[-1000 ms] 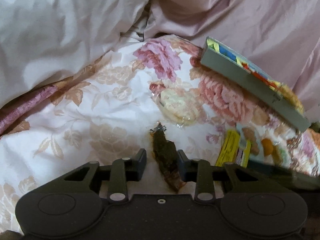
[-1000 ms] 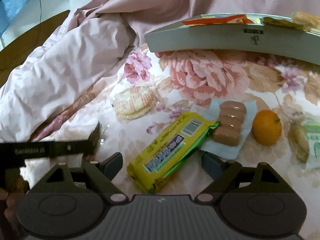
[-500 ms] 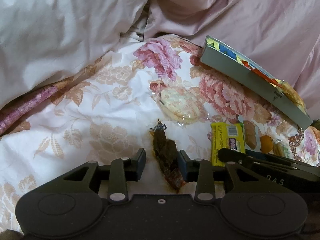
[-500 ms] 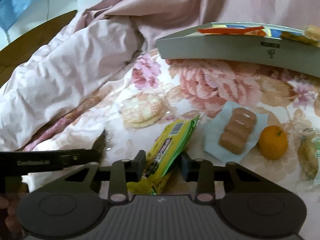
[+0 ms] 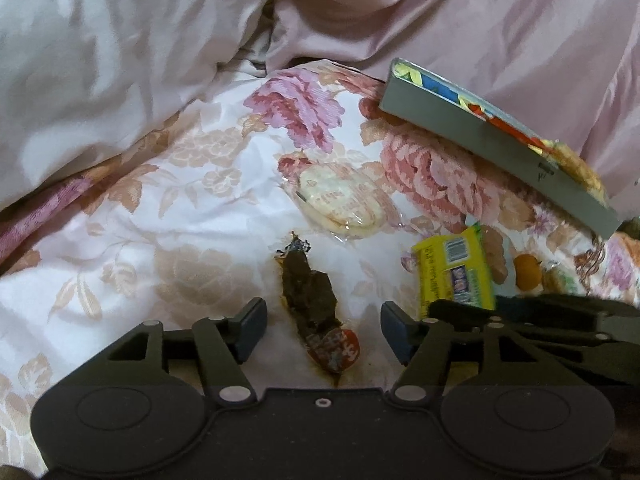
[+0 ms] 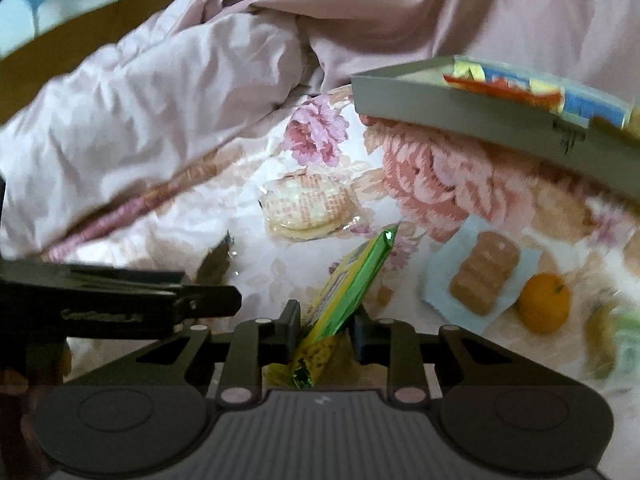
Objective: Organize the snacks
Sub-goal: 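Grasp the yellow-green wafer bar with the right tool while the left tool holds the packet, then carry the packet with the left tool while the right tool carries the wafer bar to the box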
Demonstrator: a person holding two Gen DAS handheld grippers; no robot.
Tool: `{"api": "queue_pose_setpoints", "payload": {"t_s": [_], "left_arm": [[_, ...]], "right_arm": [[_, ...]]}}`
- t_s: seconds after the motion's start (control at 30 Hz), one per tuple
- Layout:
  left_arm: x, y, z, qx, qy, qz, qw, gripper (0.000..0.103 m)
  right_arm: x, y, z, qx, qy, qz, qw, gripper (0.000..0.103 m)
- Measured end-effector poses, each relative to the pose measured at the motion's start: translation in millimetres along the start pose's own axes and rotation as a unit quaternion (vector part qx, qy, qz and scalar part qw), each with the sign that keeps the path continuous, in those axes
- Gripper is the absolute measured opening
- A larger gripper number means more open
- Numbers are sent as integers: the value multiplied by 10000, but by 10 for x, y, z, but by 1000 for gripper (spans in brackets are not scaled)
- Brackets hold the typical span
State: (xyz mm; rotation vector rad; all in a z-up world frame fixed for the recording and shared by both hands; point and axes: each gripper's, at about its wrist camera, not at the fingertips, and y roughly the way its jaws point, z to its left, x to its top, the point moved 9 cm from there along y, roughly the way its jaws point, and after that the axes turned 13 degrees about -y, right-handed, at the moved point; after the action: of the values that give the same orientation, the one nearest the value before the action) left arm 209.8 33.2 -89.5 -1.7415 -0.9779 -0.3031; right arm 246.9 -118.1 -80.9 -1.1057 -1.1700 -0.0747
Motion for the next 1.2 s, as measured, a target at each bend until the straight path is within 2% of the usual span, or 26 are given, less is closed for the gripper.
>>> {"api": "queue_pose_setpoints", "payload": {"t_s": [0.13,0.27,0.4,0.7,0.8,0.87,1.17,1.2], "left_arm": [[-47,17,-53,186,355,-64,9992,61],[-59,9,-61,236,456,-112,9986,53],[-56,-7,-63,161,394,-146,9990,50],[-114,-23,-163,27,611,-193,9979,46],[-115,-36,-156,11,588,-226,9980,46],[-112,-41,-155,4,555,-255,9981,45],[-103,-58,-169,-34,536,-341,9980,44],[-104,-65,-167,-28,535,-370,9979,27]], "right_arm": [[-15,-126,87,-446,-662,78,9968,26],[-17,-150,169,-561,-966,65,9937,26],[-17,-136,192,-493,-962,31,9941,25],[-54,-46,183,-437,-801,69,9958,25],[-43,-84,221,-533,-981,5,9937,22],[-27,-109,245,-674,-1149,-37,9911,17],[0,-139,212,-959,-1330,-115,9864,13],[8,-148,200,-1022,-1355,-139,9854,13]]}}
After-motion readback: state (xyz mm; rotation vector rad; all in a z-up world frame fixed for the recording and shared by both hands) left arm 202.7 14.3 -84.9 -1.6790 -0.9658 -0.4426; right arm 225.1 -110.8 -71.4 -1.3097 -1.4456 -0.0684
